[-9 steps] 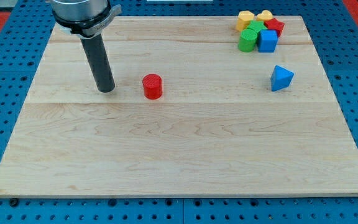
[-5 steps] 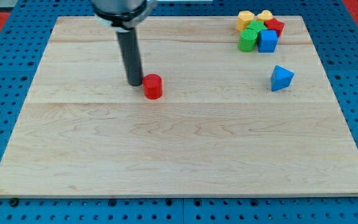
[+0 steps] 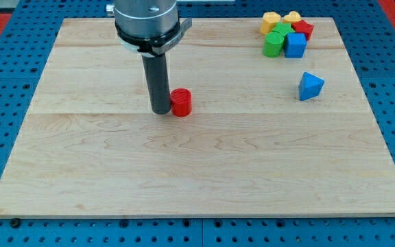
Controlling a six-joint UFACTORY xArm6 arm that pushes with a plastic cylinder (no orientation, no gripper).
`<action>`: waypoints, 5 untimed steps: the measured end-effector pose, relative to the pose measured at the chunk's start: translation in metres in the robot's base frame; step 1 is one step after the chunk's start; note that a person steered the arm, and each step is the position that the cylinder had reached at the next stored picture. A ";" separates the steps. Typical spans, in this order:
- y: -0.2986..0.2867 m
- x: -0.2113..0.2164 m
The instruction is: Push the red circle towards the center right
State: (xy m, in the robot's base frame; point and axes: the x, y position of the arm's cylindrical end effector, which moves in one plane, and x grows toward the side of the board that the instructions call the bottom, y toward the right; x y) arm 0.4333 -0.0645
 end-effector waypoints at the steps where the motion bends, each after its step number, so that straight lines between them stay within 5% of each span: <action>1: 0.016 0.000; 5: 0.060 -0.026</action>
State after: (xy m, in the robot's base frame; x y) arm 0.4069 -0.0045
